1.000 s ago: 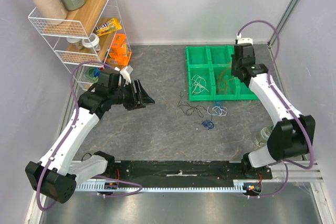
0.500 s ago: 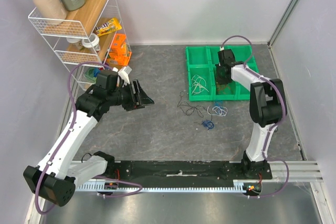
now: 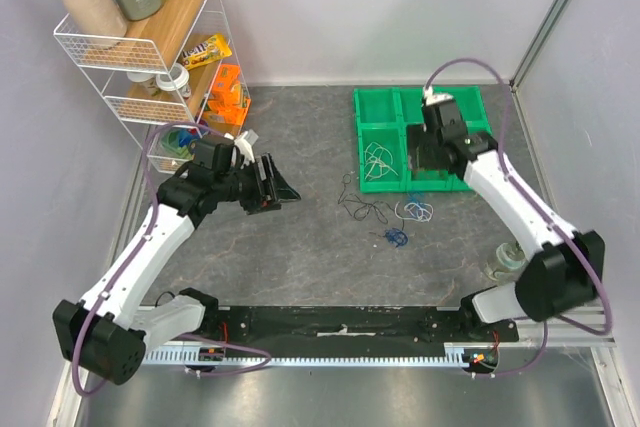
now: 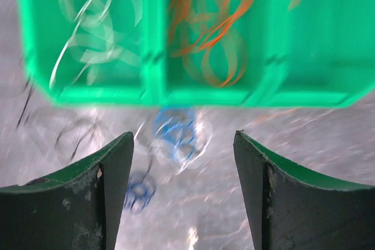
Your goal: Untangle the cables
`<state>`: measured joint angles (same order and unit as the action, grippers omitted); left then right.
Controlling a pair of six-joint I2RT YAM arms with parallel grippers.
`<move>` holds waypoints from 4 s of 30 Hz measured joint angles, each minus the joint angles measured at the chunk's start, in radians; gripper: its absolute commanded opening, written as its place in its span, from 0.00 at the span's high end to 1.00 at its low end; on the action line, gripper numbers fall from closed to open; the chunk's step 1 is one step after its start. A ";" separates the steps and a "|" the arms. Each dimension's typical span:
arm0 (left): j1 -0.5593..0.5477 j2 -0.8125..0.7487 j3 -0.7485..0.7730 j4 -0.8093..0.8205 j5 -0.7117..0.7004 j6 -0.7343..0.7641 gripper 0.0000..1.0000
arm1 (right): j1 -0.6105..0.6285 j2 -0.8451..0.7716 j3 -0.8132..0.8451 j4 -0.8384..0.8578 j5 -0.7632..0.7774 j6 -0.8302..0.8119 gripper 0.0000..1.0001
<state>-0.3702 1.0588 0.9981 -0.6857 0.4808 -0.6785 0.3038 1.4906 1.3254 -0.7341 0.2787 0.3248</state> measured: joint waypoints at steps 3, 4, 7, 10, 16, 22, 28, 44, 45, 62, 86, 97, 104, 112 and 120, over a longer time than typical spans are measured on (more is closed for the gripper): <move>-0.021 0.041 -0.015 0.035 0.005 -0.010 0.29 | 0.089 -0.124 -0.185 0.040 -0.097 0.024 0.23; -0.033 0.057 -0.017 0.043 0.006 -0.013 0.29 | 0.114 -0.135 -0.236 0.052 -0.126 0.028 0.24; -0.079 0.105 -0.017 0.071 0.010 -0.022 0.30 | 0.197 -0.111 -0.395 0.089 -0.208 0.042 0.30; -0.126 0.132 -0.018 0.092 0.011 -0.039 0.30 | 0.235 -0.069 -0.472 0.090 -0.235 0.042 0.39; -0.167 0.138 -0.018 0.121 0.010 -0.065 0.31 | 0.259 -0.060 -0.531 0.145 -0.272 0.054 0.67; -0.168 0.143 -0.018 0.122 0.010 -0.077 0.31 | 0.291 -0.060 -0.531 0.181 -0.309 0.042 1.00; -0.180 0.169 -0.018 0.163 0.034 -0.080 0.36 | 0.323 -0.134 -0.481 0.156 -0.418 0.042 1.00; -0.233 0.161 -0.023 0.405 0.202 -0.084 0.51 | 0.328 -0.169 -0.218 0.269 -0.912 0.130 1.00; -0.233 0.158 -0.023 0.401 0.201 -0.083 0.51 | 0.328 -0.167 -0.215 0.274 -0.920 0.137 1.00; -0.233 0.154 0.016 0.146 0.002 -0.003 0.98 | 0.328 -0.183 -0.214 0.336 -0.922 0.207 1.00; -0.223 0.038 0.005 0.263 0.061 0.035 0.43 | 0.366 -0.202 -0.111 0.226 -0.808 0.153 1.00; -0.223 0.044 0.006 0.236 -0.039 0.018 0.94 | 0.406 -0.209 -0.121 0.256 -0.830 0.155 1.00; -0.232 0.027 0.038 0.169 -0.126 0.021 0.98 | 0.426 -0.234 -0.130 0.230 -0.676 0.160 1.00; -0.236 -0.130 0.031 0.123 -0.258 0.045 0.98 | 0.444 -0.301 -0.118 0.148 -0.355 0.185 0.84; -0.223 -0.218 0.050 -0.029 -0.428 0.085 0.98 | 0.412 -0.309 -0.119 -0.051 -0.042 0.146 0.76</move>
<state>-0.5930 0.8406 1.0485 -0.7151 0.0528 -0.5934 0.7158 1.1820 1.2064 -0.7849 0.2367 0.4713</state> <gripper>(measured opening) 0.034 0.187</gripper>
